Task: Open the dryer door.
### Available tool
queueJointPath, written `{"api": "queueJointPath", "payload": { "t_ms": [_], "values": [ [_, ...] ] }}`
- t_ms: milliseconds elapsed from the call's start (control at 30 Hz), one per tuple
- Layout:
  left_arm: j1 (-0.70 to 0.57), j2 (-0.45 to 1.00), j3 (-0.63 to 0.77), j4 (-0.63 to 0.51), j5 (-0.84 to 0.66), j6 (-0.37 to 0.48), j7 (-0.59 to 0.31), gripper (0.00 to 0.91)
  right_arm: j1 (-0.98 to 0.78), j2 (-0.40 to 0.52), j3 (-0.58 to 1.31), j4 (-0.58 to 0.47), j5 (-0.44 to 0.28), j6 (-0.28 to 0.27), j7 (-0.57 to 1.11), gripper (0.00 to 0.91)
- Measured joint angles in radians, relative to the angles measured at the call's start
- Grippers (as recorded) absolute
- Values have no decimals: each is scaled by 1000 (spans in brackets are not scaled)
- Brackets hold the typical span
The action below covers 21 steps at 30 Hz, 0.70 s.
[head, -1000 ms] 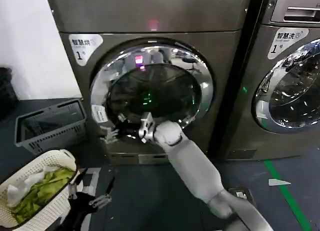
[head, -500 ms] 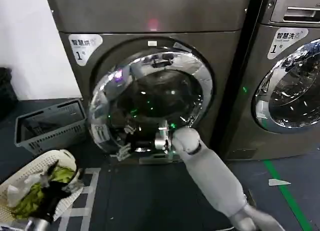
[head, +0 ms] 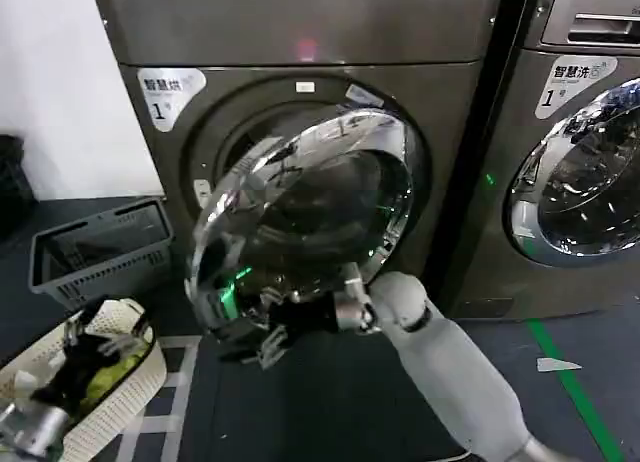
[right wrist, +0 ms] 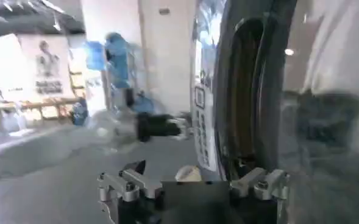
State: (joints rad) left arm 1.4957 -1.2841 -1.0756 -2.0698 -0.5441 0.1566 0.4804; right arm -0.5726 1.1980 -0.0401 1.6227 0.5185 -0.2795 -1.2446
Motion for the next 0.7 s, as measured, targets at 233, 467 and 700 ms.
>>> {"api": "queueJointPath", "payload": {
  "t_ms": [233, 467, 700],
  "values": [
    [-52, 123, 69, 28, -82, 93, 26, 907, -44, -69, 56, 7, 10, 79, -173, 907],
    [-124, 195, 150, 61, -146, 194, 83, 907, -89, -110, 99, 8, 25, 128, -213, 907],
    [-211, 249, 274, 131, -208, 175, 129, 907, -146, -162, 182, 37, 55, 153, -216, 907]
  ]
}}
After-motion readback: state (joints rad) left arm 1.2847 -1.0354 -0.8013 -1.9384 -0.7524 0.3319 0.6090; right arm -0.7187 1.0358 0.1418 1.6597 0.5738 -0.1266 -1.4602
